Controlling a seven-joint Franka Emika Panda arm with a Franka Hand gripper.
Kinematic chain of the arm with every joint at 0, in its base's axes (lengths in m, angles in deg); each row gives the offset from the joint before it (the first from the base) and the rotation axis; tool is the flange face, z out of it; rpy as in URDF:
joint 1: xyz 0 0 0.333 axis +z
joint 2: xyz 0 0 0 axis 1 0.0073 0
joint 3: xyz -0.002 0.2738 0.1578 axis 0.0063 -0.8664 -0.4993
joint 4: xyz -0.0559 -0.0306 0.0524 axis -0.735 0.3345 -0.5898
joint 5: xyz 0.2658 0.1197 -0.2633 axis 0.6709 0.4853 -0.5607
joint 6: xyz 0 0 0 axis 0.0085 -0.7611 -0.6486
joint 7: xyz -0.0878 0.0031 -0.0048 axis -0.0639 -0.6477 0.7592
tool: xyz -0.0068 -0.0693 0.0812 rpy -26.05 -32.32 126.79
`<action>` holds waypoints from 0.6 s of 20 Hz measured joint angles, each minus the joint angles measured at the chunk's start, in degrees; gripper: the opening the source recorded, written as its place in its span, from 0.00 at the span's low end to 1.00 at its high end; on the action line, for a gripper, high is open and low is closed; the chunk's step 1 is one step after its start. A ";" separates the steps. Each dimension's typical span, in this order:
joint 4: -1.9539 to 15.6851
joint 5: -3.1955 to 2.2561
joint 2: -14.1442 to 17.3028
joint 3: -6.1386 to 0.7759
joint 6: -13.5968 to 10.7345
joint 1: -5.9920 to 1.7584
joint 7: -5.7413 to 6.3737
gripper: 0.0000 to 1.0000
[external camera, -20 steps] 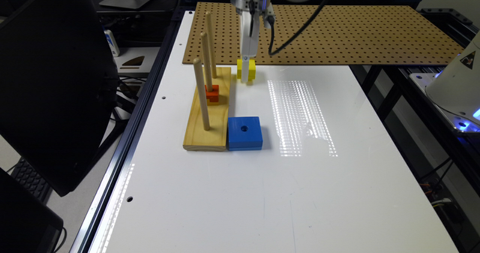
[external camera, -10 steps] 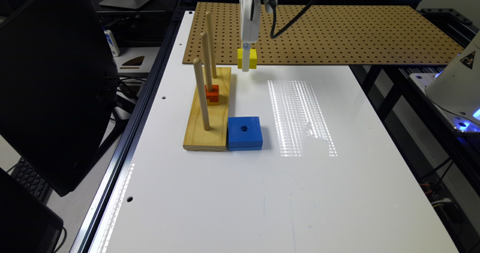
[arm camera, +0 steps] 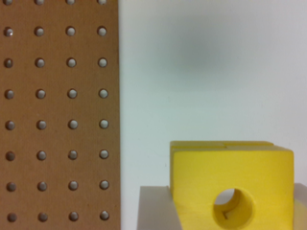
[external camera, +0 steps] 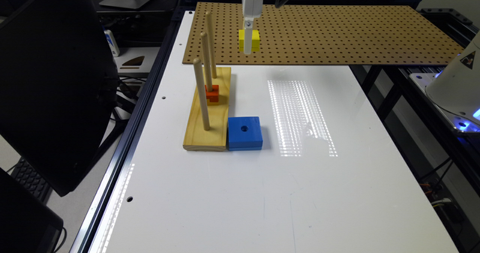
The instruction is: Pick up yellow block.
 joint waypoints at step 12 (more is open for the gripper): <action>0.00 0.01 -4.60 -0.01 -3.95 0.00 0.01 0.00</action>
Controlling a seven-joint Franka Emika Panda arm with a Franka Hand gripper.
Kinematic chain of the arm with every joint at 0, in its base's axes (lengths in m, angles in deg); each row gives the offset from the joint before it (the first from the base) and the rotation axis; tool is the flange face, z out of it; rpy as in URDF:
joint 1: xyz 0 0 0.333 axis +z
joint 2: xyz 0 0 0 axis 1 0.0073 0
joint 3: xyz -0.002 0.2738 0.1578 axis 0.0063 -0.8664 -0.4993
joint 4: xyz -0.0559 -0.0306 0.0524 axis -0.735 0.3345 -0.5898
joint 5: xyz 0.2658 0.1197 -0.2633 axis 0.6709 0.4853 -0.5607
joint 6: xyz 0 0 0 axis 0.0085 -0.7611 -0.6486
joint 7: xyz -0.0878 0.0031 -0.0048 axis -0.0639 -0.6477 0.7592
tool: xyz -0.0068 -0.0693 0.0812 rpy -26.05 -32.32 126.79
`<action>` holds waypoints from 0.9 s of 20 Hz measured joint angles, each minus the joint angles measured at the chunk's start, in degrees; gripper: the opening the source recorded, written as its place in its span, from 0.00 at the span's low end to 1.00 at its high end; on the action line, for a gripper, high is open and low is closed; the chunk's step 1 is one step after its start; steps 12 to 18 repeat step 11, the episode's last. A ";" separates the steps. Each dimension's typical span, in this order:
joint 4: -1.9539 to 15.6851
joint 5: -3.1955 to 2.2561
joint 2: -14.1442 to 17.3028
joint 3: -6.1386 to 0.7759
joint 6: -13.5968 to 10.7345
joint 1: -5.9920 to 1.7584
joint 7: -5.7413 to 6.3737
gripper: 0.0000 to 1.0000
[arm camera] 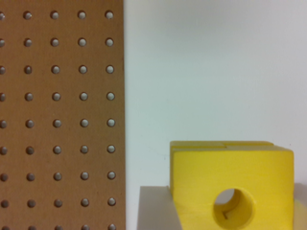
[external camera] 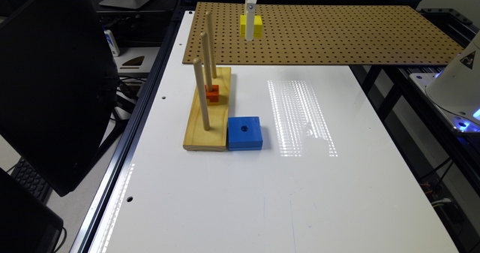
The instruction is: Pick up yellow block.
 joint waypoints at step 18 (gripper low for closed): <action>0.07 0.01 -3.28 -0.01 -2.68 0.00 0.00 0.00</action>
